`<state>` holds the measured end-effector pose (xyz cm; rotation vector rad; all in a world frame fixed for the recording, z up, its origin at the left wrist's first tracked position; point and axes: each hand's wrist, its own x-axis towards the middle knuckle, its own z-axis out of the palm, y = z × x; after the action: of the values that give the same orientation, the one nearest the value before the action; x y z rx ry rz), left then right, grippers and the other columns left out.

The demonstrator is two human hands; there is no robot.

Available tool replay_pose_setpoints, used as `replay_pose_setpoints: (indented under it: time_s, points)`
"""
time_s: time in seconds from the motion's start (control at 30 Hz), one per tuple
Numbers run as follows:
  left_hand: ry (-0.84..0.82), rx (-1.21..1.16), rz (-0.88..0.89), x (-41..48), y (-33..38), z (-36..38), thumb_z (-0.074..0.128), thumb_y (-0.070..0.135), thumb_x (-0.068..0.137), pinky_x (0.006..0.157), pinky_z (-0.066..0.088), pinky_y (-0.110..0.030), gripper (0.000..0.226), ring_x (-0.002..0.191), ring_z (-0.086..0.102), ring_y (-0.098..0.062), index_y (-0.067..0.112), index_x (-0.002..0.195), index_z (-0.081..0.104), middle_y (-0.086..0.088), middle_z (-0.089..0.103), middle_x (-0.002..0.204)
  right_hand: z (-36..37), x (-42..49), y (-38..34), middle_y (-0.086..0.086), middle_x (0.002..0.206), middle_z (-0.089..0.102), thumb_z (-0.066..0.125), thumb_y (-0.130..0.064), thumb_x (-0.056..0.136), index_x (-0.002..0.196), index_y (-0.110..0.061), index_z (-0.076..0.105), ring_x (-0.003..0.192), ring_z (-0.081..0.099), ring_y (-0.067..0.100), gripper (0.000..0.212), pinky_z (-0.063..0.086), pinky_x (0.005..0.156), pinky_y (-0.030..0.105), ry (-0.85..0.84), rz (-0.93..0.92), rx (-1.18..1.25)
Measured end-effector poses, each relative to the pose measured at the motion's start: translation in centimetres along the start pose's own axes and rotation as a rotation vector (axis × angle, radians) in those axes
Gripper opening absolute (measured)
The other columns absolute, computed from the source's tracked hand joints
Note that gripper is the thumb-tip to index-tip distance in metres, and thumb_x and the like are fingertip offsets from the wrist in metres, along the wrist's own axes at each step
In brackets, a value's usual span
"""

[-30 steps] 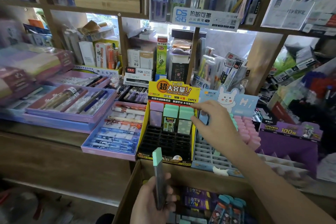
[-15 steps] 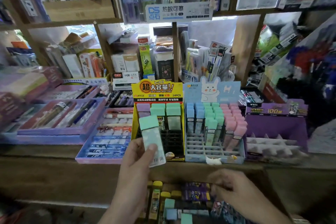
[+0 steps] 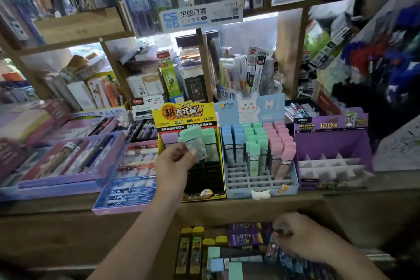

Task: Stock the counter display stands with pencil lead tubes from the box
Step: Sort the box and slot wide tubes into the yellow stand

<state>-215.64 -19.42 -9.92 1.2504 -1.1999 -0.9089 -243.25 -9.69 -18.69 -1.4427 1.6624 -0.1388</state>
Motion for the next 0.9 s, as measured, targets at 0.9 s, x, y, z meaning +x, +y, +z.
replay_pose_setpoints:
  time_s: [0.9]
  points:
    - [-0.008, 0.523, 0.161, 1.4, -0.4, 1.3, 0.078, 0.016, 0.086, 0.083, 0.059, -0.029, 0.014, 0.078, 0.064, 0.004, 0.01, 0.098, 0.077, 0.012, 0.069, 0.078, 0.1, 0.7, 1.4, 0.002, 0.094, 0.073, 0.071, -0.042, 0.091, 0.119, -0.028, 0.057, 0.073, 0.07, 0.007, 0.034, 0.056, 0.072, 0.025, -0.065, -0.02, 0.078]
